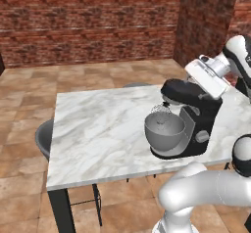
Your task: Close the stand mixer head.
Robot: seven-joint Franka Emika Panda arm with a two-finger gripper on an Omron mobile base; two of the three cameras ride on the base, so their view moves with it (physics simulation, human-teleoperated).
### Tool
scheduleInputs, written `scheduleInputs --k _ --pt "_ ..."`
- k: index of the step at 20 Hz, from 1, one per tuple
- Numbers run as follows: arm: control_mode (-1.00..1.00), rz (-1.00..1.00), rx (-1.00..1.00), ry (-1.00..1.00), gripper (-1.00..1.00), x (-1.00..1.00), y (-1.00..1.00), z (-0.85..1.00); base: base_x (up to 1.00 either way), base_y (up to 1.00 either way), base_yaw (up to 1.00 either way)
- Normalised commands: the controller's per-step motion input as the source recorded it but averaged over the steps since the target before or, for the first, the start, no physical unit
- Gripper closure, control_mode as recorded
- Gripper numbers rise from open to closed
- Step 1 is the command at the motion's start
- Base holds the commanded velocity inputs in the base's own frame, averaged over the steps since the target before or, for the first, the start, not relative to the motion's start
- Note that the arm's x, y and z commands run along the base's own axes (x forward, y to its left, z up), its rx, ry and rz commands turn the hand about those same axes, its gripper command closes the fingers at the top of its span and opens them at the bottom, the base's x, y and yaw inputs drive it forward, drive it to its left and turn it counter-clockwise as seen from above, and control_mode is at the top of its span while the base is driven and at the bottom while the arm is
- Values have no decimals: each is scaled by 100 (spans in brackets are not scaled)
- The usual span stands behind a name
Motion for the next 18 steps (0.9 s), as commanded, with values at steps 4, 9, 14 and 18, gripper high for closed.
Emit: scheduleInputs --k 4,9,14,18 --pt "-100 10 -42 -4 -100 -4 100 21 0 0 0" --pt "-100 15 -41 -10 -100 -38 100 34 0 0 0" --pt "-100 1 -31 -5 -100 -17 76 0 0 0 0" --pt "-100 0 -10 -3 -100 -8 20 0 0 0 0"
